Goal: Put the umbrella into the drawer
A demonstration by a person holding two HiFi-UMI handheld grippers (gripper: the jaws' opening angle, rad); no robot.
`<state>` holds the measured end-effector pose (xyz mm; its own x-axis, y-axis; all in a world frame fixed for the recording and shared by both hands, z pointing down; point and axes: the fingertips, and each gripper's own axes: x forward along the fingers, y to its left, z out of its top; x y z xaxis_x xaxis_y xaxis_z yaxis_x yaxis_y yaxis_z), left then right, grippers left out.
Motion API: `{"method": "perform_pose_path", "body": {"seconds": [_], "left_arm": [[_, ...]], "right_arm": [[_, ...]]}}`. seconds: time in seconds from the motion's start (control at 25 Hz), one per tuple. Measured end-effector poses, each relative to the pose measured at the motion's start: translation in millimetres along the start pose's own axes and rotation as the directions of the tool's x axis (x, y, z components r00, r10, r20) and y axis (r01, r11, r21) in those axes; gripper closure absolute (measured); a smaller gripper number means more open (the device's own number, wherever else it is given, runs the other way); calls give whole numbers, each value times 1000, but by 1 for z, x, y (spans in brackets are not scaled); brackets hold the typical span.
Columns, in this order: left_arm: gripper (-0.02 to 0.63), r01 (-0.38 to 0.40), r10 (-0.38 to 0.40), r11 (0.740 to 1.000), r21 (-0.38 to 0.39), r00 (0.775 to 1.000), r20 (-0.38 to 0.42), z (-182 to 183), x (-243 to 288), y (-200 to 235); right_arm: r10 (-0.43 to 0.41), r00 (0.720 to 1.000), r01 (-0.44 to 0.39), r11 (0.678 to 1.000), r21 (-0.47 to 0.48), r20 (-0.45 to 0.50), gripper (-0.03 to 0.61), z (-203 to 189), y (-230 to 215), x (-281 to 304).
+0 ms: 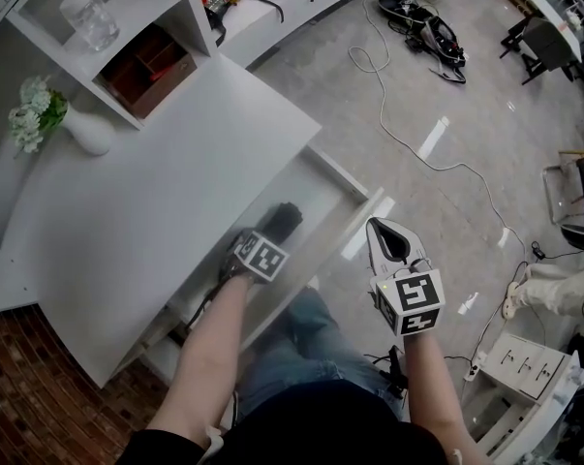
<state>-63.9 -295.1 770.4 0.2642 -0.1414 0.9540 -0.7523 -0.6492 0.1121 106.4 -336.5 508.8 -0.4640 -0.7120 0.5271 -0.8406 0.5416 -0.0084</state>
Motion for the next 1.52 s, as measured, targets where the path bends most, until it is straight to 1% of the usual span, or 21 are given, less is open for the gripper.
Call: {"method": "perform_pose_path", "body": {"seconds": [0.08,0.12,0.4,0.68,0.8,1.0,1.16,1.28,1.36,1.52], "left_arm": [[307,-8,8,1000,3,1000,20,5,-6,2],[302,-14,14,1000,6,1000,27,7,-10,3],[302,-35,31,999,42,995,91,15,-40,-7],[302,-51,40,996,69,987,154,9,-74,-19],[304,-71,55,994,78,980,193,4,-91,-20],[305,-95,75,993,66,963,260,-5,-123,-19],[307,-128,100,990,67,941,323,-9,-151,-16],[308,-161,124,985,65,915,383,-9,-179,-15],[310,-177,135,982,60,892,431,-8,-198,-15],[311,-207,159,978,30,832,532,-9,-239,-15]], "right_arm": [[1,1000,-1,1000,0,6,578,3,2,-2],[3,1000,-3,1000,-1,10,578,4,3,-3],[16,999,-16,1000,-11,46,578,16,22,-11],[7,996,-5,1000,-29,92,578,29,44,-29],[0,994,4,999,-32,108,578,32,55,-39],[-14,990,20,999,-40,138,578,38,76,-57],[-38,984,45,998,-40,172,578,44,90,-70],[-55,978,65,997,-42,199,578,50,100,-82],[-65,973,77,996,-49,221,578,57,107,-92],[-90,960,109,993,-55,264,578,70,118,-114]]}}
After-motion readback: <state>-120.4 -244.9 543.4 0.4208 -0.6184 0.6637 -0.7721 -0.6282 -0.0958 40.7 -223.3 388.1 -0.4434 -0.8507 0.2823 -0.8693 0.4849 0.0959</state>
